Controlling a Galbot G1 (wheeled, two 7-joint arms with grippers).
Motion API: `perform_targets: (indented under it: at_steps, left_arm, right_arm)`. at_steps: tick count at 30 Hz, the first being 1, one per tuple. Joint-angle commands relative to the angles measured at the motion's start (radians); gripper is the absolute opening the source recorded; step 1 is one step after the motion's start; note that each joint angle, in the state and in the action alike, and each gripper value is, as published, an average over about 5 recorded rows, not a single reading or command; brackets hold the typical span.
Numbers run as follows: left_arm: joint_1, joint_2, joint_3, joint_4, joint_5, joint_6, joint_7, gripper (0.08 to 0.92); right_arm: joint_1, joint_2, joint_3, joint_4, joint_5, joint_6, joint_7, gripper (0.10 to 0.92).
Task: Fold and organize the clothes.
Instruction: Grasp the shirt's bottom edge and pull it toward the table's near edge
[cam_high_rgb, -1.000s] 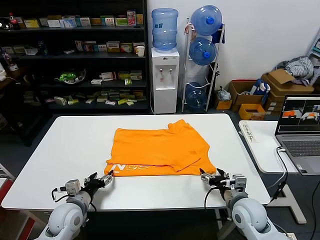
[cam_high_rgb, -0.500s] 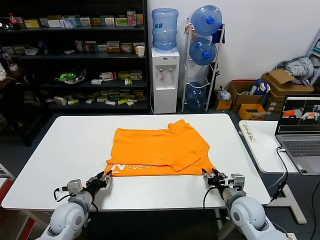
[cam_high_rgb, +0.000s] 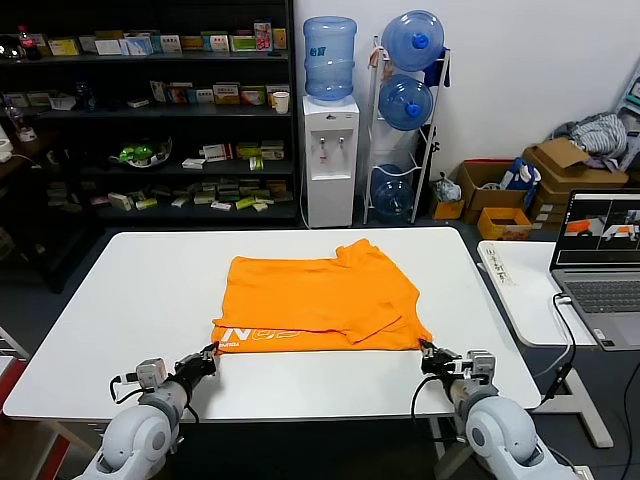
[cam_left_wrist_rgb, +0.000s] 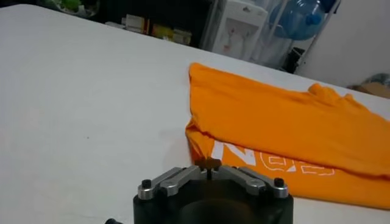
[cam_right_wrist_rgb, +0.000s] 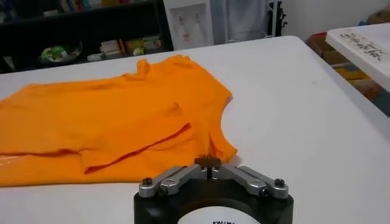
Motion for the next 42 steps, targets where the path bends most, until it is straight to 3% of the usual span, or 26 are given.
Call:
perform_targets:
  at_steps: [1, 14, 23, 29, 33, 42]
  left_arm:
    - [0.017, 0.016, -0.007, -0.045, -0.012, 0.000, -0.009, 0.092]
    - [0.269, 0.144, -0.071, -0.268, -0.109, 0.016, -0.093, 0.092]
    - [0.422, 0.131, -0.075, -0.328, -0.080, 0.008, -0.137, 0.092]
    - [0.459, 0.112, -0.073, -0.359, -0.059, 0.010, -0.148, 0.100]
    - [0.439, 0.117, -0.087, -0.353, -0.058, 0.012, -0.151, 0.179]
    - [0.334, 0.156, -0.145, -0.355, -0.067, 0.032, -0.155, 0.439]
  right_arm:
    - [-0.059, -0.025, 0.016, 0.081, 0.029, 0.001, 0.026, 0.125]
    - [-0.330, -0.093, 0.107, 0.277, 0.060, -0.033, 0.090, 0.125]
    - [-0.421, -0.090, 0.137, 0.320, 0.063, -0.054, 0.117, 0.125]
    - [-0.424, -0.088, 0.140, 0.323, 0.026, -0.064, 0.127, 0.128]
    - [-0.402, -0.094, 0.144, 0.325, -0.010, -0.059, 0.119, 0.182]
    - [-0.240, -0.131, 0.148, 0.336, -0.021, 0.010, 0.087, 0.442]
